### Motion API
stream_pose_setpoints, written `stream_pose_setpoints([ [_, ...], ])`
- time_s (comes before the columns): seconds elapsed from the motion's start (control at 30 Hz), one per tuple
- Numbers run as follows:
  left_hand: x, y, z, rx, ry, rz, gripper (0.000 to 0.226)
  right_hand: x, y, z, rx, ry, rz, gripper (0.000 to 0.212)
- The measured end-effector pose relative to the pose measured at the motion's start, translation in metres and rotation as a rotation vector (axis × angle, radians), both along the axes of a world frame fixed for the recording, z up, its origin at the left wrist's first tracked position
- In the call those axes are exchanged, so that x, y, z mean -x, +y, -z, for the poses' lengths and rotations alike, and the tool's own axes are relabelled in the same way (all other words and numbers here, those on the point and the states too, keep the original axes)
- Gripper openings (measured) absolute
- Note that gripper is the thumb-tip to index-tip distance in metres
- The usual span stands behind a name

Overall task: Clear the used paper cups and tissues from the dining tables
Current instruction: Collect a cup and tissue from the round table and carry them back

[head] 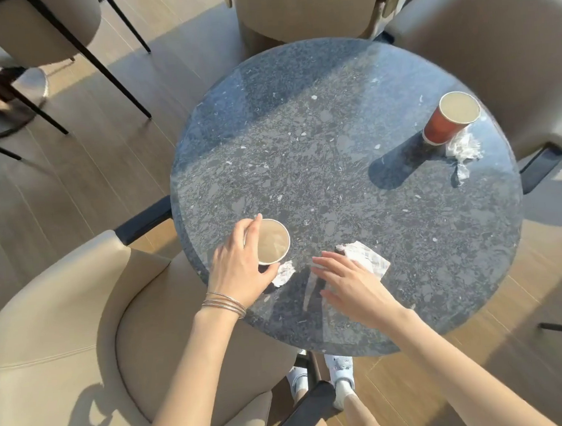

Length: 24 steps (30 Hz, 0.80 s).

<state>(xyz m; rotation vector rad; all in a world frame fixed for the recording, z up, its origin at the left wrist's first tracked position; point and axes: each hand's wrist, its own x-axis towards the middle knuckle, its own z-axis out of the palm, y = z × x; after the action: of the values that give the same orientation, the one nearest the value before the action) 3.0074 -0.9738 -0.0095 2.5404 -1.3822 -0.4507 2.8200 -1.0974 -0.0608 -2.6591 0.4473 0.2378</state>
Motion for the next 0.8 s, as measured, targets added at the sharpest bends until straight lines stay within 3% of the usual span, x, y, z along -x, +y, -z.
stream_pose_setpoints([
  [0.3,-0.010,0.042,0.003,-0.013,0.018,-0.086,0.086,-0.035,0.049,0.021,0.057,-0.001,-0.099,0.047],
  [0.5,0.006,0.016,0.006,0.017,0.038,-0.032,0.085,0.011,0.023,0.018,0.174,0.092,0.037,0.049],
  [0.63,0.040,-0.007,0.010,0.037,0.098,0.009,0.088,0.051,-0.006,0.017,0.141,0.172,0.143,0.052],
  [0.8,0.080,-0.044,0.015,0.055,0.130,0.012,0.089,0.092,-0.051,0.018,0.143,0.175,0.112,0.053],
])
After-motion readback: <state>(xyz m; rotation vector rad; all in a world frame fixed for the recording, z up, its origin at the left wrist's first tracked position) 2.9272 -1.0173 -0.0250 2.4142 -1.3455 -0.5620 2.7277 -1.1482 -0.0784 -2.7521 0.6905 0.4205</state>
